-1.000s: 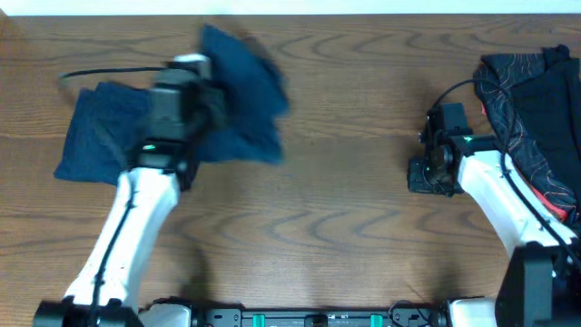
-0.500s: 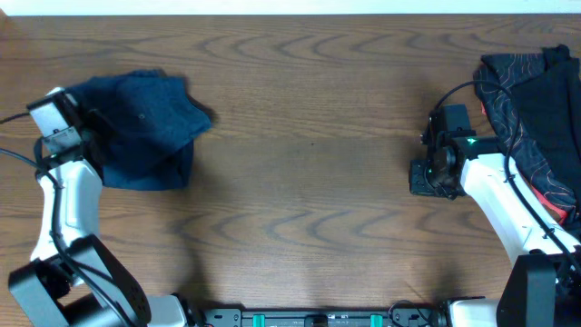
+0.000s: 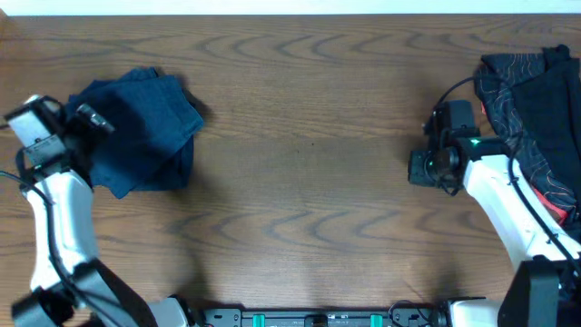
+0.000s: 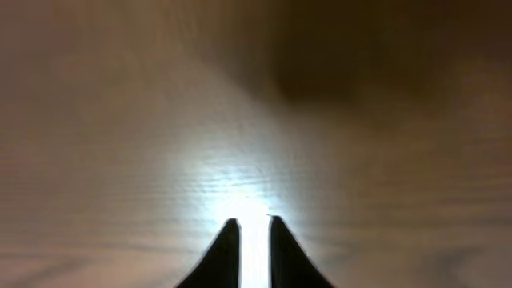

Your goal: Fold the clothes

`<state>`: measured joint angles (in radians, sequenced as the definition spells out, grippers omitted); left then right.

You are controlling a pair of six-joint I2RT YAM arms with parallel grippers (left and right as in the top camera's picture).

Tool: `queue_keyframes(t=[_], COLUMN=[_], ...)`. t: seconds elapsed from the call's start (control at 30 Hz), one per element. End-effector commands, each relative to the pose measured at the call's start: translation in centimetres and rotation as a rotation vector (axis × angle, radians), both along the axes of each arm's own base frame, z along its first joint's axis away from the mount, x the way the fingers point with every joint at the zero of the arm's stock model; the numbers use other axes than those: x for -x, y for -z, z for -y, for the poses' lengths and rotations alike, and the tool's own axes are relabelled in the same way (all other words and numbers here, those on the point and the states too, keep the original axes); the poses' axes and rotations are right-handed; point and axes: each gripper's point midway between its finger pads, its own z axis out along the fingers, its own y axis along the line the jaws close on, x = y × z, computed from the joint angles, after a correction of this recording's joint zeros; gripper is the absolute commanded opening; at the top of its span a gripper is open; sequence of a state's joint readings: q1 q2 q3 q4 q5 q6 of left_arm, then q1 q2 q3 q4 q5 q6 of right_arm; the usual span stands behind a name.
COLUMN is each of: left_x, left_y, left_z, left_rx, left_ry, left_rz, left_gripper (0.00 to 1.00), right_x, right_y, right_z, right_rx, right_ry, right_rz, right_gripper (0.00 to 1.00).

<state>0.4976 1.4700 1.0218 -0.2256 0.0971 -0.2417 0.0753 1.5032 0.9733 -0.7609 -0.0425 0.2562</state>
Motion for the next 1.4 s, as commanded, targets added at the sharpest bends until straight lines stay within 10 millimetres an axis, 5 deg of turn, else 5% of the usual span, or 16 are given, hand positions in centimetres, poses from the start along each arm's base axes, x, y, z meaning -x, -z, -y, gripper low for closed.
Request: queue_keyframes(t=[0.0,0.07,0.23,0.33,0.53,0.73,1.0,1.37], left_x=[-1.7,-1.9,1.8,5.1,8.6,12.9,16.3,16.9], left_y=[-3.0,-2.9,0.4,0.7,-5.6,-10.2,-12.5,-11.9], left_z=[6.7,10.9,20.2,22.0,22.3,21.0,20.7,20.7], left_rx=[-0.048,-0.064,-0.04,-0.031,-0.083,-0.16,-0.189,-0.183], left_ry=[0.246,0.373,0.664,0.706,0.701,0.619,0.597,0.6], left_rz=[0.041,0.009,-0.216,-0.323,-0.138,0.097,0.259,0.23], left_gripper=[0.98,0.98,0.98,0.98,0.98,0.98,0.98,0.98], right_x=[-2.6,-3.9,-4.6,-3.0,1.6,5.8,9.7,13.5], right_y=[-4.1,-6.0,-9.9,-11.5,-15.1,-16.6,-15.1,-10.3], right_z=[0.8,1.8,4.6,6.0,7.8,7.1,6.6,6.0], right_rx=[-0.062,-0.061,-0.009,0.006,0.091,0.11,0.119,0.103], right_ry=[0.068,0.09,0.085,0.121,0.182,0.183,0.188,0.184], right_rz=[0.168,0.266,0.424,0.442,0.504,0.643,0.735,0.49], right_gripper=[0.48,0.96,0.99,0.99,0.99,0.99,0.99,0.99])
